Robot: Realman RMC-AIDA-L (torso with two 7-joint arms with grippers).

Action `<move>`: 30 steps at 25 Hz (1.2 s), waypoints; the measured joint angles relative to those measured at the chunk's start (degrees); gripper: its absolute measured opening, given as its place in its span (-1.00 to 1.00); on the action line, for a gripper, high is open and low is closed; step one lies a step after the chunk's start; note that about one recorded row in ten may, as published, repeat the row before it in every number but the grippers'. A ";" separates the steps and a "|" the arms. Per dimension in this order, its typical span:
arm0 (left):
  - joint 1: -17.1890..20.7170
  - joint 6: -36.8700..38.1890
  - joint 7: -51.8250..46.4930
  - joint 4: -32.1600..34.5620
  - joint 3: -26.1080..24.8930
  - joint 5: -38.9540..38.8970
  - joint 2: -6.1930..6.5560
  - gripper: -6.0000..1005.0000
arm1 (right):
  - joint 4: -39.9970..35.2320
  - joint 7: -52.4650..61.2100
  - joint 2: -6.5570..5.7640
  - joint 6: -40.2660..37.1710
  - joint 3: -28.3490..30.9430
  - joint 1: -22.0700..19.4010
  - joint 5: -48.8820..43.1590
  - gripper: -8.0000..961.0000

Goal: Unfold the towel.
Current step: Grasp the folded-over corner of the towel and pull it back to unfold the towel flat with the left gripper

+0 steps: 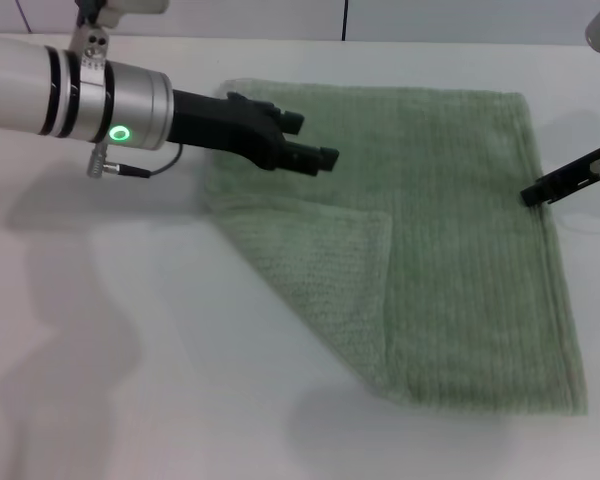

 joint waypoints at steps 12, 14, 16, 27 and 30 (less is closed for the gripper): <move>-0.67 -0.22 -1.76 -2.56 4.29 -0.18 -0.20 0.62 | 0.00 0.01 0.05 -0.19 -0.60 0.00 0.00 -0.98; -0.73 -0.22 -1.82 -2.64 4.48 -0.18 -0.20 0.62 | 0.00 0.01 0.11 -0.18 -0.60 0.00 0.01 -0.98; -0.77 -0.21 -1.90 -2.84 4.77 -0.18 -0.21 0.62 | 0.00 0.01 0.16 -0.18 -0.61 0.08 0.01 -0.98; -1.63 -6.16 -1.59 -9.22 6.66 -0.64 -0.32 0.62 | 0.00 0.01 0.18 -0.23 -0.74 0.38 0.01 -0.99; -2.14 -7.88 -1.50 -11.01 7.55 -0.64 -0.31 0.62 | 0.00 0.01 0.18 -0.23 -0.79 0.45 0.01 -0.98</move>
